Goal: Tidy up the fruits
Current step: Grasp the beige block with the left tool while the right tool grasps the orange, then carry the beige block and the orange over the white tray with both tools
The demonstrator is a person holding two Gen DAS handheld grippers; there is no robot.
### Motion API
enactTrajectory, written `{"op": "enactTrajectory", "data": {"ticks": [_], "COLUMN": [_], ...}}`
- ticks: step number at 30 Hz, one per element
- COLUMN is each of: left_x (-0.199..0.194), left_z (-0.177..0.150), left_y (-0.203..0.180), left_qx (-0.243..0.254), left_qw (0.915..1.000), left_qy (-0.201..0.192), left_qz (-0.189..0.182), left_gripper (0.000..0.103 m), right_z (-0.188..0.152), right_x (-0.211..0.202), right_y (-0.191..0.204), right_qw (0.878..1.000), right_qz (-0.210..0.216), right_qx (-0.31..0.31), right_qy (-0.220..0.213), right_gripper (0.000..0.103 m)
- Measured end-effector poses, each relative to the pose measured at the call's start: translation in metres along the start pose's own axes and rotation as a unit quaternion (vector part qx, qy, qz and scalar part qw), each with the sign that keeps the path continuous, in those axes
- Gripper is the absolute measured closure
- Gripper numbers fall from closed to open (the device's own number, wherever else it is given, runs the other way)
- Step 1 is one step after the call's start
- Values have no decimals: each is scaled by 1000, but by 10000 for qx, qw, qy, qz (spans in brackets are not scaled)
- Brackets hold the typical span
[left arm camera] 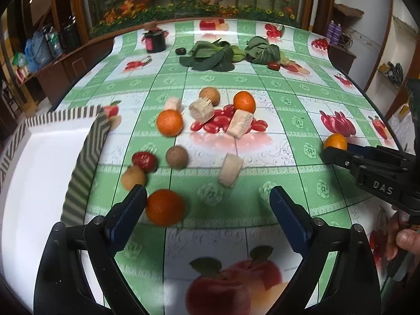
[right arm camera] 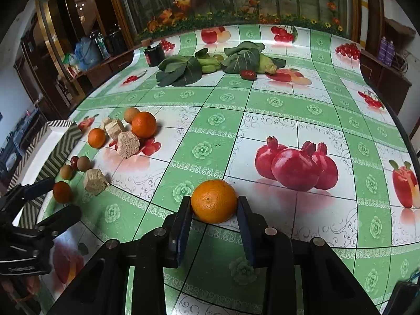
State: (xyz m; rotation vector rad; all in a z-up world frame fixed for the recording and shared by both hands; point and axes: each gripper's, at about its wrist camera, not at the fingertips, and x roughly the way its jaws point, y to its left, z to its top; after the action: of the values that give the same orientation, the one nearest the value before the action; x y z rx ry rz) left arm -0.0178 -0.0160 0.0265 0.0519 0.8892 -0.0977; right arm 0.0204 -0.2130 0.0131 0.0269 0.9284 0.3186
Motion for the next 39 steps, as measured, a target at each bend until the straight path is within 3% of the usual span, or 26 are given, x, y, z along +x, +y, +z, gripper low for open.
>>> {"op": "enactTrajectory", "data": {"ticks": [2, 6, 9, 13, 14, 19, 28, 39], "left_x": [3, 11, 16, 24, 26, 19, -11, -43], "left_z": [5, 11, 13, 14, 14, 12, 4, -3], "left_y": [-4, -8, -12, -10, -9, -1, 10, 24], "left_qx": [102, 143, 268, 293, 260, 172, 39, -34], "left_qw": [9999, 9998, 9996, 9994, 9994, 9989, 9965, 9973], "left_qy": [-22, 42, 15, 99, 129, 102, 53, -90], "left_qz": [10, -128, -17, -134, -189, -420, -838, -726], "left_gripper": [21, 24, 38, 80, 82, 89, 89, 89], "right_z": [0, -1, -1, -1, -1, -3, -5, -9], "right_x": [-1, -2, -2, -3, -3, -5, -17, -21], "right_y": [-3, -5, -5, -3, -2, -1, 18, 51], "right_qw": [9999, 9998, 9998, 9998, 9997, 9997, 9992, 9976], "right_qz": [58, 124, 174, 193, 206, 238, 378, 655], "right_qx": [77, 151, 132, 78, 81, 91, -19, -136], "right_qy": [-26, -28, -35, -52, -45, -41, -155, -153], "right_gripper": [69, 69, 69, 69, 69, 69, 69, 69]}}
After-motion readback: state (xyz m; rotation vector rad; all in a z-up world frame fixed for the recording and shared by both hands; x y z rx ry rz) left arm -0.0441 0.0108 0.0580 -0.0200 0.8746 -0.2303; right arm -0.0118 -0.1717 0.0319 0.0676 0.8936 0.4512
